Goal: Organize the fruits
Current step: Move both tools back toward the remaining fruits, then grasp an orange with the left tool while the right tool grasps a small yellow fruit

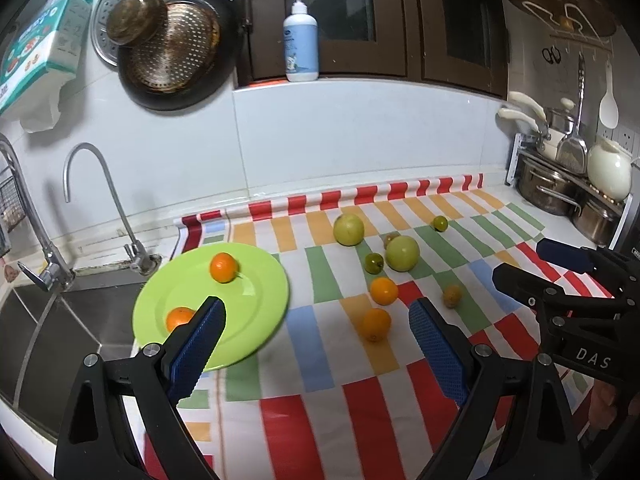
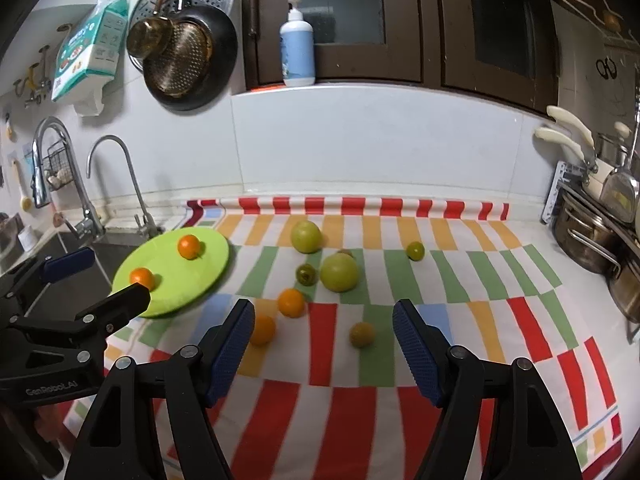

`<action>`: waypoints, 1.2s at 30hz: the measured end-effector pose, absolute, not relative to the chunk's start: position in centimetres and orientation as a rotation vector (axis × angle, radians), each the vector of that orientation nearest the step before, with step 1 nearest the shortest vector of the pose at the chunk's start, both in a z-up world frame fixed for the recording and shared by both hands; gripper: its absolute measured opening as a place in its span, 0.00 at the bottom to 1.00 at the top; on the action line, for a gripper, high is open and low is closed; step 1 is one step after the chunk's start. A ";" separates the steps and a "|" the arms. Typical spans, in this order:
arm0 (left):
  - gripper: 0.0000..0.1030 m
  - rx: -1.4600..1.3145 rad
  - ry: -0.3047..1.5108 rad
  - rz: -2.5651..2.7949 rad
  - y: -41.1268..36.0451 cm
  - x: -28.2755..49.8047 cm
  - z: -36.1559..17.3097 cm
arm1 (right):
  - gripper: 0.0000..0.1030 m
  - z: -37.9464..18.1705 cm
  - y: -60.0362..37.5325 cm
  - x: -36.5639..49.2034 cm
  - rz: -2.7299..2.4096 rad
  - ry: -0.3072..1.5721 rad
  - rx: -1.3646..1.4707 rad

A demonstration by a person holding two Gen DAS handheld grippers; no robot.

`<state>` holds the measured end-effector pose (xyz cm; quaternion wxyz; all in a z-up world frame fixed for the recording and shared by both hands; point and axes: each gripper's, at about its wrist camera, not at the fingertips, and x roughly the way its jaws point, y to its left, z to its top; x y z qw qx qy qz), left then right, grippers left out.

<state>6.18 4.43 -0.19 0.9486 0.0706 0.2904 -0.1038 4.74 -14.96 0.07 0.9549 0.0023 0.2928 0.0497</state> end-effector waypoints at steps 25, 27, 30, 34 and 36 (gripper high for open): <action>0.79 0.180 0.814 -0.254 -0.7 12.6 -8.1 | 0.63 -7.4 -18.9 11.6 0.172 0.799 0.022; 0.75 0.185 0.831 -0.257 -0.9 13.1 -8.7 | 0.60 -7.9 -18.8 12.1 0.181 0.811 0.023; 0.69 0.186 0.851 -0.268 -1.2 13.7 -9.4 | 0.56 -8.7 -18.7 12.8 0.189 0.832 0.023; 0.63 0.194 0.865 -0.282 -1.8 14.3 -10.0 | 0.52 -9.5 -18.9 13.4 0.200 0.856 0.035; 0.56 0.195 0.872 -0.291 -2.0 14.5 -10.3 | 0.50 -9.8 -18.8 13.7 0.203 0.862 0.038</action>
